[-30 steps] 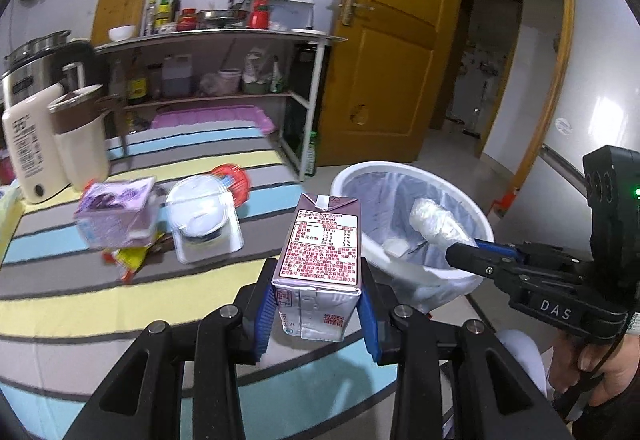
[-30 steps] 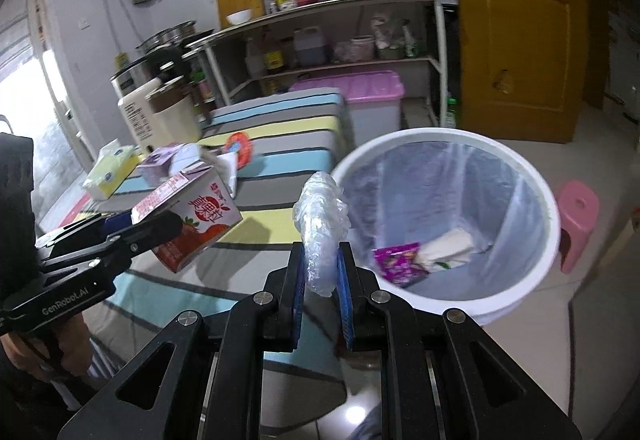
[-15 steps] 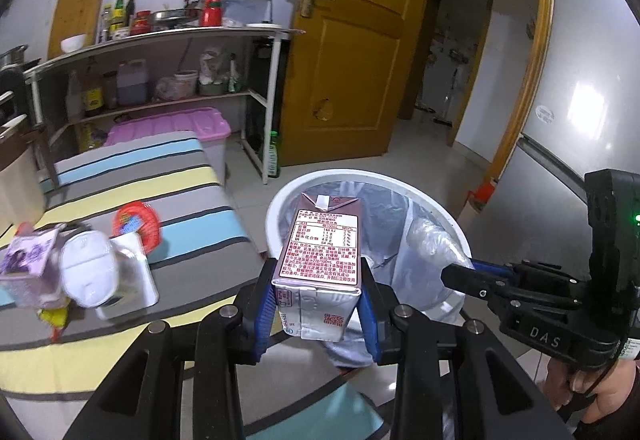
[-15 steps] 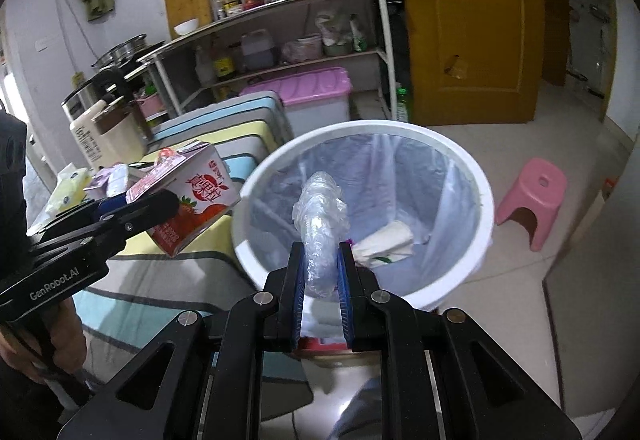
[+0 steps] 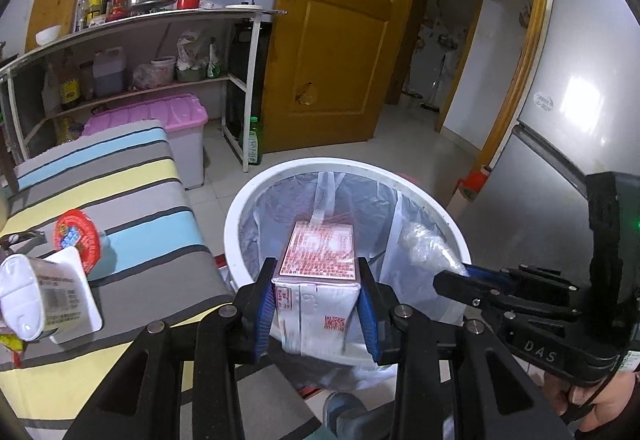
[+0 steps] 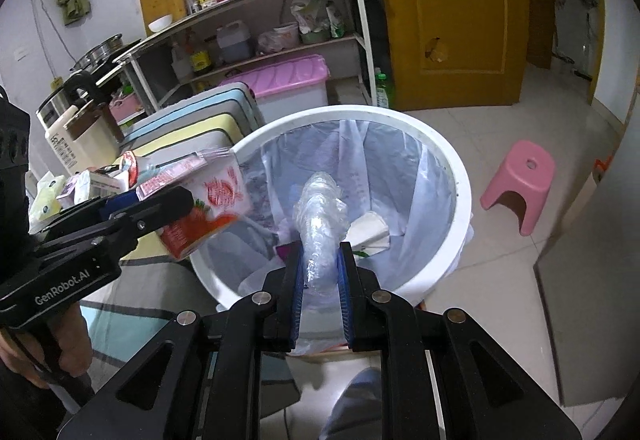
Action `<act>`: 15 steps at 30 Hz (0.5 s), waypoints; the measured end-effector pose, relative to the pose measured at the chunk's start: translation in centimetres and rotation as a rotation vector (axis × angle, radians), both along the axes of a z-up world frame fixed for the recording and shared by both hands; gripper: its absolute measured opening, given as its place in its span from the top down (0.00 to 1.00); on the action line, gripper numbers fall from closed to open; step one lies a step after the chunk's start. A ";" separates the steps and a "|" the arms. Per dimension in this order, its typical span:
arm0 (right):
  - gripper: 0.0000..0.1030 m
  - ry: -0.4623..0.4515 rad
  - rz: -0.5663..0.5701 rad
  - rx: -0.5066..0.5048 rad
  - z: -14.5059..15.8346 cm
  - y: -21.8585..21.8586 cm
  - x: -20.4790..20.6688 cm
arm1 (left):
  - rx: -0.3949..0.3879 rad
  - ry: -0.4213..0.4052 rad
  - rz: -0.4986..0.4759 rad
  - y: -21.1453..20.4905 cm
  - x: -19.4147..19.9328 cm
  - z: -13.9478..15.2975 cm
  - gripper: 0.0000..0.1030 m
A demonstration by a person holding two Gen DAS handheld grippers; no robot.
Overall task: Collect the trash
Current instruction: 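Carry the carton and plastic bag over the bin and release them, then withdraw both open tools back toward the table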
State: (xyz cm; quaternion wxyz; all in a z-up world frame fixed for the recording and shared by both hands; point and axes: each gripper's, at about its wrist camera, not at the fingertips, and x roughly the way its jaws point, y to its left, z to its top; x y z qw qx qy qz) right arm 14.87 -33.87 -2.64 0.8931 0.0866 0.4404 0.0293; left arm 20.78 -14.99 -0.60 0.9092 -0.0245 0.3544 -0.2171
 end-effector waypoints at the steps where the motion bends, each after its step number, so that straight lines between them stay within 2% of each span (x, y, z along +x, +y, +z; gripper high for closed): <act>1: 0.83 0.002 -0.003 -0.001 -0.1 0.0 0.0 | -0.005 0.002 -0.004 0.1 0.1 0.0 0.63; 6: 0.80 0.003 -0.008 0.000 -0.2 0.0 0.1 | -0.015 0.000 -0.015 0.0 -0.2 0.0 0.63; 10: 0.72 -0.003 -0.009 0.004 0.0 -0.1 -0.1 | -0.020 -0.011 -0.015 0.1 -0.3 0.4 0.62; 15: 0.71 -0.023 -0.014 0.010 0.5 0.1 -0.7 | -0.036 -0.023 -0.008 0.7 -1.0 1.0 0.61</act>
